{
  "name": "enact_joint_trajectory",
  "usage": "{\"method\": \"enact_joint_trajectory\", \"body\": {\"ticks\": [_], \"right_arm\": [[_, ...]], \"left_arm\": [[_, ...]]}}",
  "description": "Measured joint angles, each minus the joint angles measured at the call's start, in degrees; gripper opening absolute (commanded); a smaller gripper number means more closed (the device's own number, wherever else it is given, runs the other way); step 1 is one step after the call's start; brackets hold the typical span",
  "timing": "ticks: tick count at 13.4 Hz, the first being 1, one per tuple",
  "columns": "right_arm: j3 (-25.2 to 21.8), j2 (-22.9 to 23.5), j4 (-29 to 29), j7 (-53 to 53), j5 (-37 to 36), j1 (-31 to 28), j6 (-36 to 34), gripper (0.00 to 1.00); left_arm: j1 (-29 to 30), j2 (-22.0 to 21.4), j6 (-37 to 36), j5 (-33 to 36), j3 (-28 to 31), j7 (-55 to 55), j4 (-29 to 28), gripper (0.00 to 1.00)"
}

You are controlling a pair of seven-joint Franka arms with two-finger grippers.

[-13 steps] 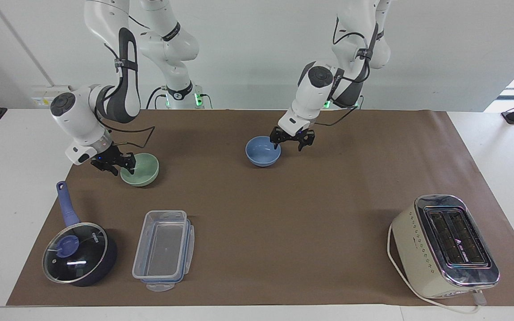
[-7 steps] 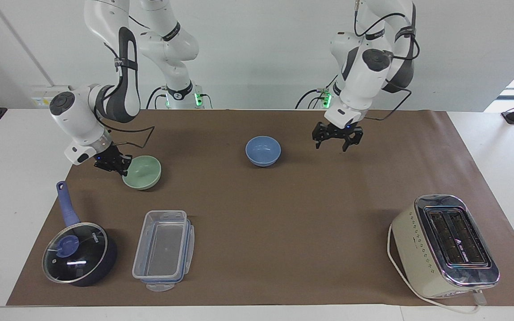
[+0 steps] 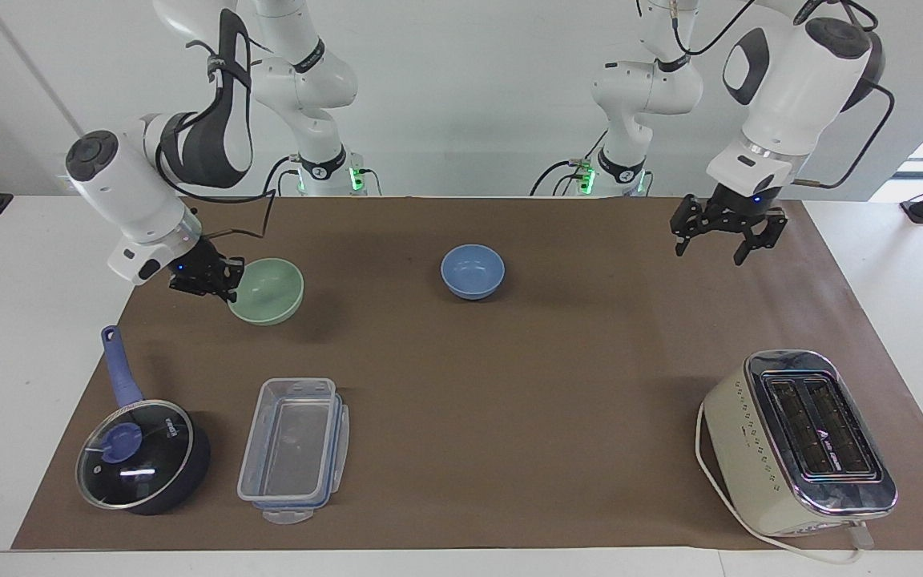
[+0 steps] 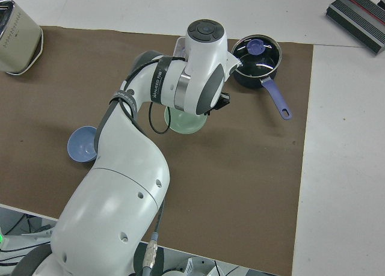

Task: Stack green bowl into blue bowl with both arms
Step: 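Release the blue bowl with the left gripper while the right gripper lifts the green bowl, then lower the green bowl into the blue bowl with the right gripper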

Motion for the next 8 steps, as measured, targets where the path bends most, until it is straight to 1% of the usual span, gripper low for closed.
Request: {"method": "enact_joint_trajectory", "body": {"ticks": [2,4,6,8], "right_arm": [[0.6,-0.1,1.9,0.8,0.2,3.6,-0.5,0.00],[2.1,-0.2,2.6,6.1,0.3,7.3,-0.5,0.00],[4.1,-0.3,2.9,13.0,0.4,11.1,-0.5,0.00],[5.2,-0.8,2.9,20.0,0.4,15.8,-0.5,0.00]], "left_arm": [[1.1,0.9,-4.5,0.1,0.1,0.5,4.8,1.00],[1.9,2.7,-9.0,0.1,0.1,0.6,9.3,1.00],[3.2,4.2,-11.6,0.1,0.1,1.3,11.9,1.00],[5.6,4.9,-13.7,0.1,0.3,3.6,13.5,1.00]]}}
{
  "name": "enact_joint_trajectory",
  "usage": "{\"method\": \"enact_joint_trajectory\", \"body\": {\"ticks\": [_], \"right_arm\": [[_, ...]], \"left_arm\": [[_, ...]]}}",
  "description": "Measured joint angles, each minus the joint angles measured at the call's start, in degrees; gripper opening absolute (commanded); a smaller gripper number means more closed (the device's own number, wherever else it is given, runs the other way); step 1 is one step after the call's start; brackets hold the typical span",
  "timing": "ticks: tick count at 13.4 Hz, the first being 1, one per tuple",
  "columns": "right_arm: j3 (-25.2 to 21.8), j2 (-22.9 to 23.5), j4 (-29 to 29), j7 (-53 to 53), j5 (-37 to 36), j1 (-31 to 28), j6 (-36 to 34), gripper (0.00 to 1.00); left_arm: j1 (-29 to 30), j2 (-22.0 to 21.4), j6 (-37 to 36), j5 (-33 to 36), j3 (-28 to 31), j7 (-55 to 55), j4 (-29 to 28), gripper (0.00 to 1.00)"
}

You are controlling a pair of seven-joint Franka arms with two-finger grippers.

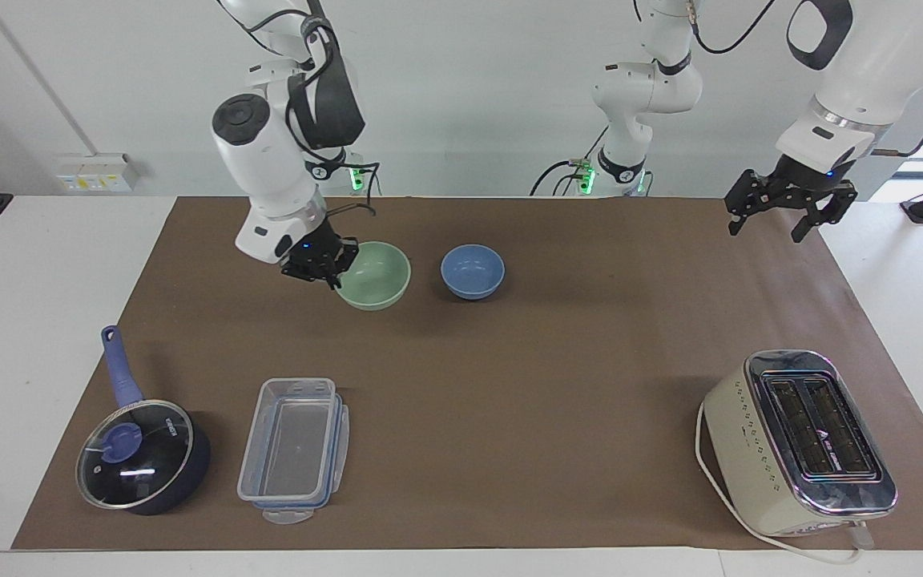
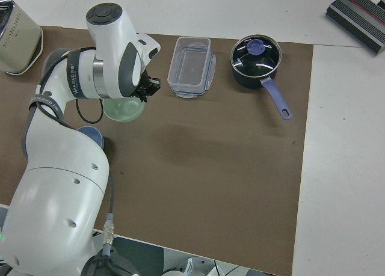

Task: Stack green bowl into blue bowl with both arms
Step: 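Lower the green bowl into the blue bowl with the right gripper, then open the right gripper and lift it away from the stacked bowls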

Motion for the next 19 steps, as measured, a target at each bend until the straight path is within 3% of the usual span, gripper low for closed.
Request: {"method": "enact_joint_trajectory", "body": {"ticks": [4,8,19], "right_arm": [[0.4,-0.3,-0.8,10.1,0.0,8.9,0.4,0.00],[0.4,-0.4,-5.7,13.9,0.7,13.8,4.1,0.00],[0.4,-0.6,-13.9,16.1,3.3,17.6,14.9,0.00]], "left_arm": [[1.8,0.0,-3.3,0.0,0.0,1.3,1.7,1.00],[1.8,0.0,-3.4,0.0,-0.1,1.8,1.9,1.00],[3.0,-0.2,-3.8,0.0,-0.1,4.5,1.9,1.00]]}}
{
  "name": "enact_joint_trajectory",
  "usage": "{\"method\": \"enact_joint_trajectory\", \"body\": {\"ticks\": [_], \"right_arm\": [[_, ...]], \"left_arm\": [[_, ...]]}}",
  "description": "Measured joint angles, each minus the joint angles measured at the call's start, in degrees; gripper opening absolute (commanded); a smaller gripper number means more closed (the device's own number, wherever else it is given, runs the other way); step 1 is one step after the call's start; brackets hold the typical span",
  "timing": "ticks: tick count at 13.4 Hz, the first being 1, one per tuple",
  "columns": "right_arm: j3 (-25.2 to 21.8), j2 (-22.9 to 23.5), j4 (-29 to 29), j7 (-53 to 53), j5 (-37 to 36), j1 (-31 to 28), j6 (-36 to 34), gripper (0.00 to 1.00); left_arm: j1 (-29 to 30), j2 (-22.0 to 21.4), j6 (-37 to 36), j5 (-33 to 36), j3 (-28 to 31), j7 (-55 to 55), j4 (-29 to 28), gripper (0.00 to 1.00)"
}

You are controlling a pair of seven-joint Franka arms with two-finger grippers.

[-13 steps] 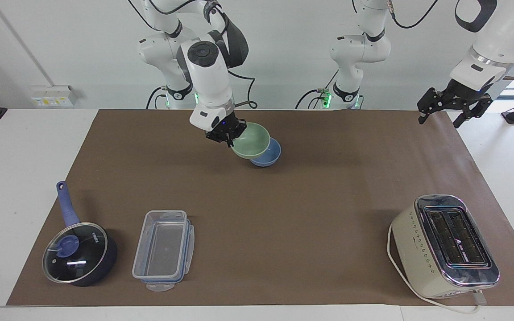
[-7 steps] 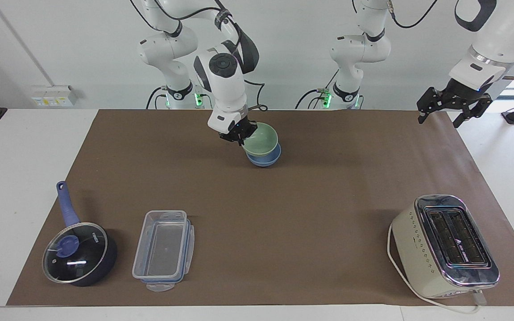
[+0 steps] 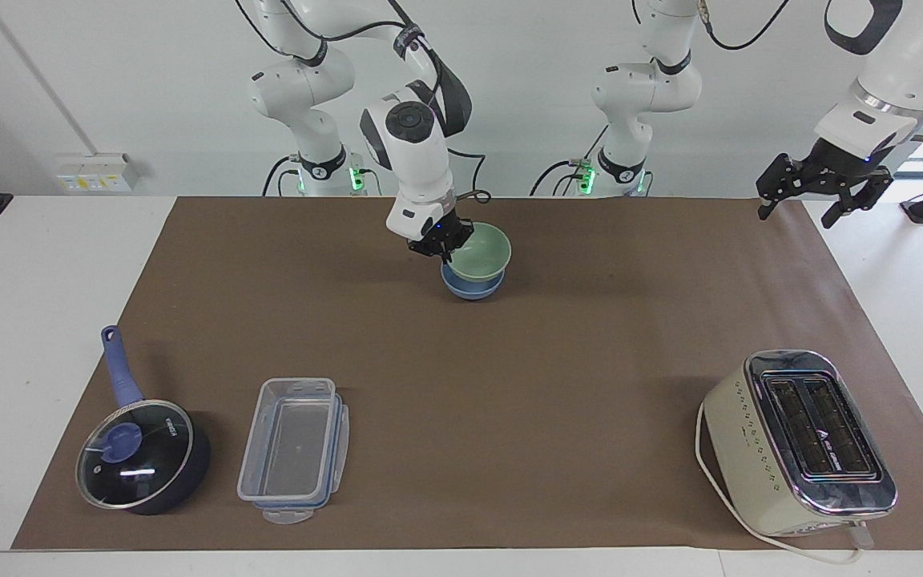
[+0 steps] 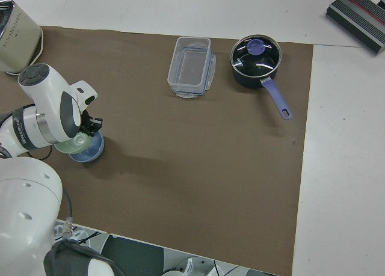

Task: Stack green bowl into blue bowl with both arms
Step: 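Open the right gripper and lift it away from the stacked bowls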

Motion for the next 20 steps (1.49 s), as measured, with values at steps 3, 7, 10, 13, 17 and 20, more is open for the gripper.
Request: {"method": "enact_joint_trajectory", "body": {"ticks": [3,7,10,13,17,20], "right_arm": [[-0.1,0.0,-0.9,0.0,0.0,-0.1,1.0,0.00],[-0.1,0.6,-1.8,0.0,0.0,-0.1,2.9,0.00],[-0.1,1.0,-2.6,0.0,0.0,-0.1,4.1,0.00],[-0.1,1.4,-2.8,0.0,0.0,-0.1,4.1,0.02],[0.0,1.4,-3.7,0.0,0.0,0.3,4.1,0.17],[0.0,1.4,-4.1,0.0,0.0,0.4,4.1,0.95]], "left_arm": [[0.0,0.0,0.0,0.0,0.0,0.0,0.0,1.00],[0.1,0.0,-0.4,0.0,-0.1,0.0,0.0,1.00],[0.1,0.0,-0.4,0.0,-0.2,0.0,0.0,1.00],[0.1,0.0,-0.4,0.0,-0.3,0.0,0.0,1.00],[0.1,0.0,-0.5,0.0,-0.3,0.0,0.0,1.00],[0.1,0.0,-0.5,0.0,-0.3,0.0,0.0,1.00]]}}
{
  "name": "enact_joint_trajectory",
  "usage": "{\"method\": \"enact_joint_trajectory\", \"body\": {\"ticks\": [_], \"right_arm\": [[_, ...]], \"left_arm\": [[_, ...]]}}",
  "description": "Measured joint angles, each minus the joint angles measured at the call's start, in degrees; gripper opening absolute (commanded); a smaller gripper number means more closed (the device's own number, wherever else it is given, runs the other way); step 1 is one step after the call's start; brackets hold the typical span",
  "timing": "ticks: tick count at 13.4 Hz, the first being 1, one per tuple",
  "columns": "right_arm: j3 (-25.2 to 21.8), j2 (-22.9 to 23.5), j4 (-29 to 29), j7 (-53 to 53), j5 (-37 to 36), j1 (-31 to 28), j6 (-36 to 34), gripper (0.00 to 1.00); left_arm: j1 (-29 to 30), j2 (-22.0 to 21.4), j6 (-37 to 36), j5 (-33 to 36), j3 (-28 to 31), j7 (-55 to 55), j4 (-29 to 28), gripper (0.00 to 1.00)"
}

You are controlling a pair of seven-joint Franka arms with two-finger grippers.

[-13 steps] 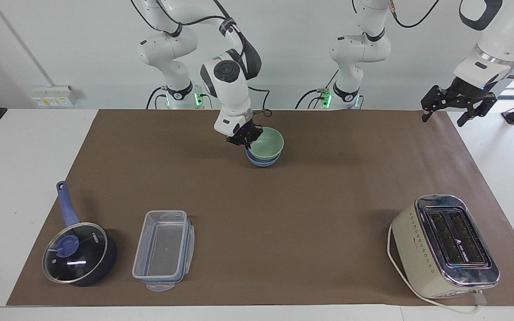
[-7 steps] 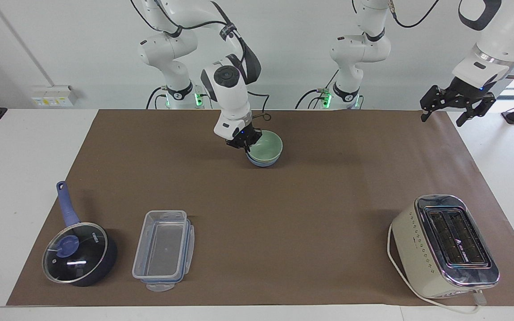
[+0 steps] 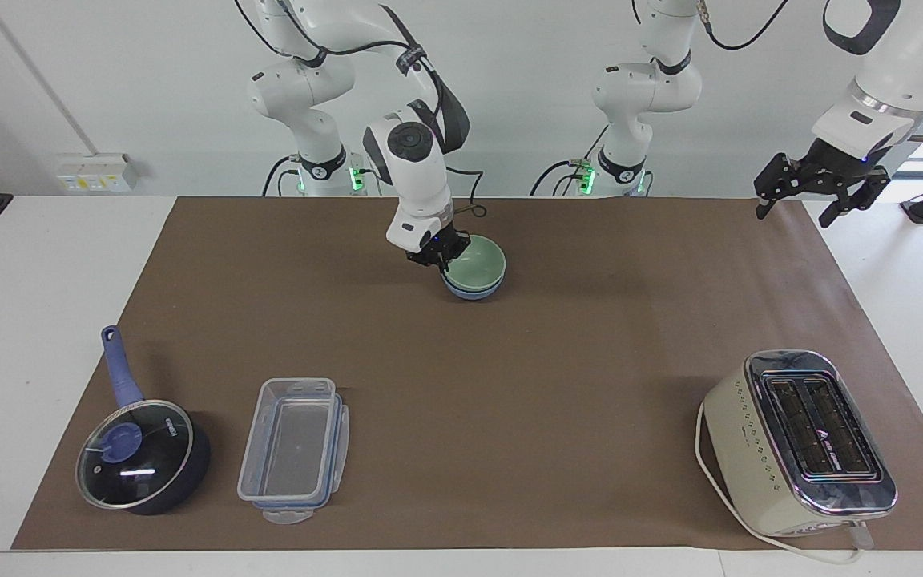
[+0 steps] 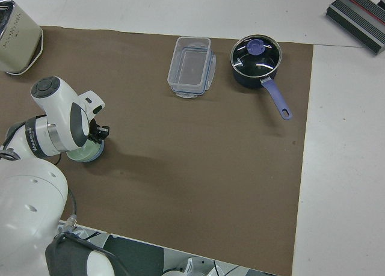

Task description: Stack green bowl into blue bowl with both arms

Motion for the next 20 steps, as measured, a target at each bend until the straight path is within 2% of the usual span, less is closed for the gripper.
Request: {"method": "enact_joint_trajectory", "body": {"ticks": [1,5,8,14,20], "right_arm": [[0.0,0.0,0.0,0.0,0.0,0.0,0.0,1.00],[0.0,-0.1,1.4,0.1,0.0,0.2,0.1,1.00],[-0.7,-0.6,6.2,0.1,-0.1,-0.6,-3.5,1.00],[-1.1,-2.1,18.0,0.1,-2.5,-8.9,-18.6,1.00],[-1.5,-8.9,21.5,-1.6,-5.7,-21.1,-28.4,1.00]], "left_arm": [[0.0,0.0,0.0,0.0,0.0,0.0,0.0,1.00],[0.0,0.0,0.0,0.0,0.0,0.0,0.0,1.00],[0.0,0.0,0.0,0.0,0.0,0.0,0.0,1.00],[0.0,0.0,0.0,0.0,0.0,0.0,0.0,1.00],[0.0,0.0,0.0,0.0,-0.1,0.0,0.0,1.00]]}}
